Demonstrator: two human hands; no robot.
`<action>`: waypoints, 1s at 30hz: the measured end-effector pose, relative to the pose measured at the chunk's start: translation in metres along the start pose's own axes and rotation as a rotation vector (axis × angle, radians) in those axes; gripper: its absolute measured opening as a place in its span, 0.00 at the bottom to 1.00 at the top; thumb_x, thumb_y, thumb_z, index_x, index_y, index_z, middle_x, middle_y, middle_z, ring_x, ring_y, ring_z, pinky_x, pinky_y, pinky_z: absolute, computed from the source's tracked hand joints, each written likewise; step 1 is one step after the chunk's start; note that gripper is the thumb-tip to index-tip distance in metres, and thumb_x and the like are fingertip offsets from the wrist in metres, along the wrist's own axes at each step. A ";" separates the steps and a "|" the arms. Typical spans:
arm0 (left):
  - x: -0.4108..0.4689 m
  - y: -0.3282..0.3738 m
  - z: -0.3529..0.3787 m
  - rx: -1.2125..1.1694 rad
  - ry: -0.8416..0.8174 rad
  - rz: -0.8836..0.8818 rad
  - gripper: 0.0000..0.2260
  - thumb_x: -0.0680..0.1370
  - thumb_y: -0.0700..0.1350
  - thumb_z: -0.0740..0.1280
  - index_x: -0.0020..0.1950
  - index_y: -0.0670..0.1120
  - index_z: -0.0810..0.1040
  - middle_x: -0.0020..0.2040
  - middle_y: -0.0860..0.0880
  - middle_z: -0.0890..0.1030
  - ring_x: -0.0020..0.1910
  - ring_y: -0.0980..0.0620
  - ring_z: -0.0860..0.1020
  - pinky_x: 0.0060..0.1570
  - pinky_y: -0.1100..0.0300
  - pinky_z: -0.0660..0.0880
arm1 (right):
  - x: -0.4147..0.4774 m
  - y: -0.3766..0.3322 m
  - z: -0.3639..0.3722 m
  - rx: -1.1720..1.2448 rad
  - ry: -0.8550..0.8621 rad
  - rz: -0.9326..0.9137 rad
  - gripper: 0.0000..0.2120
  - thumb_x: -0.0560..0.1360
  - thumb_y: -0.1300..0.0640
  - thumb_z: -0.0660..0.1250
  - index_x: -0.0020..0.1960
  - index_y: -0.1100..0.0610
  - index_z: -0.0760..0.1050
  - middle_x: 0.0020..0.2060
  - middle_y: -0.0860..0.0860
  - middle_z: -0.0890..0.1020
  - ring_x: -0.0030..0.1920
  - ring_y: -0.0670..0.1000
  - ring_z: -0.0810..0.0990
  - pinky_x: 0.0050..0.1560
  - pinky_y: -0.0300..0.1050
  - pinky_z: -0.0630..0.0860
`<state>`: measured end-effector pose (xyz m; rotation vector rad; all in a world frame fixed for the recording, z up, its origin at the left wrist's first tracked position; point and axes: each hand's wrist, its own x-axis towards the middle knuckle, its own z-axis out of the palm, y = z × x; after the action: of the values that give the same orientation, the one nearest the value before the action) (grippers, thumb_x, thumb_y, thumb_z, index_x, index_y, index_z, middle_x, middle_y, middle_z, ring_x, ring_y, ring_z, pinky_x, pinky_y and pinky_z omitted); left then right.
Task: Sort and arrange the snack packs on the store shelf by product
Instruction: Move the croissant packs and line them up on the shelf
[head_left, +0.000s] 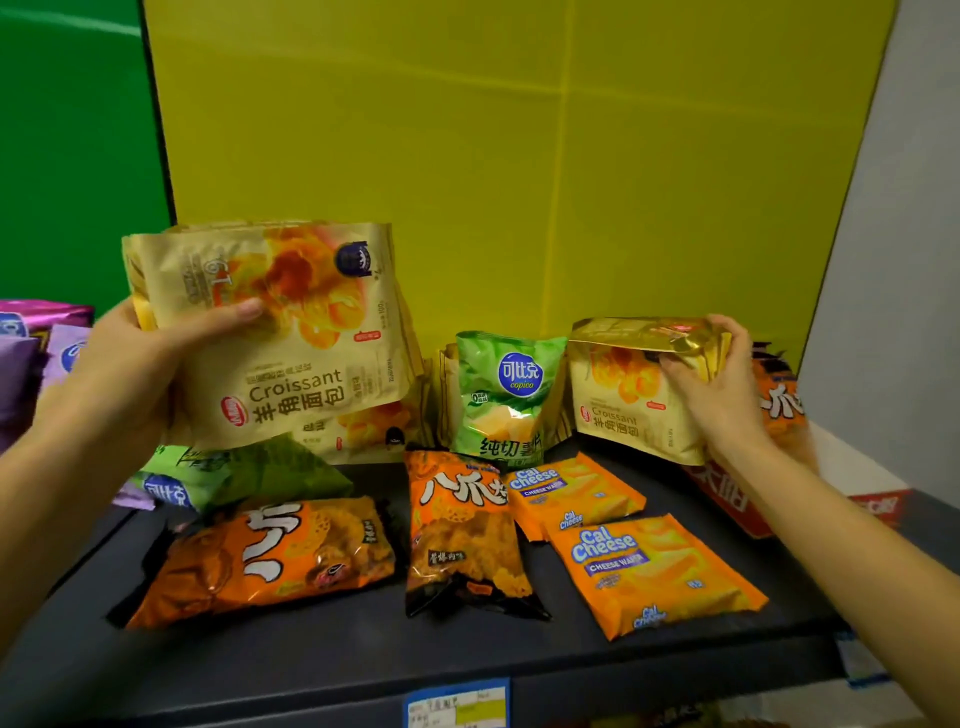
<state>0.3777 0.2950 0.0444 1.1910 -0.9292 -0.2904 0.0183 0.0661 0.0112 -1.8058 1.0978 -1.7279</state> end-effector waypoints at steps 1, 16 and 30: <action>0.000 0.001 0.003 -0.011 -0.015 -0.007 0.20 0.69 0.52 0.73 0.59 0.50 0.76 0.57 0.46 0.81 0.54 0.46 0.81 0.51 0.40 0.78 | 0.000 0.000 0.000 -0.001 -0.005 -0.015 0.31 0.71 0.62 0.70 0.69 0.57 0.60 0.61 0.51 0.72 0.59 0.50 0.72 0.61 0.44 0.68; -0.005 -0.004 0.024 -0.028 0.038 -0.091 0.13 0.68 0.47 0.73 0.47 0.54 0.73 0.46 0.52 0.81 0.44 0.51 0.80 0.36 0.54 0.76 | -0.014 0.015 -0.014 -0.073 -0.119 0.096 0.32 0.71 0.63 0.70 0.71 0.56 0.59 0.67 0.58 0.70 0.65 0.57 0.71 0.64 0.56 0.70; -0.002 -0.006 0.032 -0.045 -0.014 -0.100 0.32 0.61 0.49 0.74 0.63 0.46 0.72 0.51 0.49 0.81 0.47 0.50 0.80 0.36 0.55 0.76 | -0.024 -0.001 -0.040 -0.216 -0.102 0.177 0.31 0.70 0.62 0.71 0.70 0.55 0.63 0.66 0.57 0.72 0.64 0.58 0.72 0.56 0.51 0.71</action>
<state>0.3542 0.2734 0.0404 1.1969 -0.8725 -0.3979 -0.0178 0.0943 0.0026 -1.8357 1.3992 -1.4470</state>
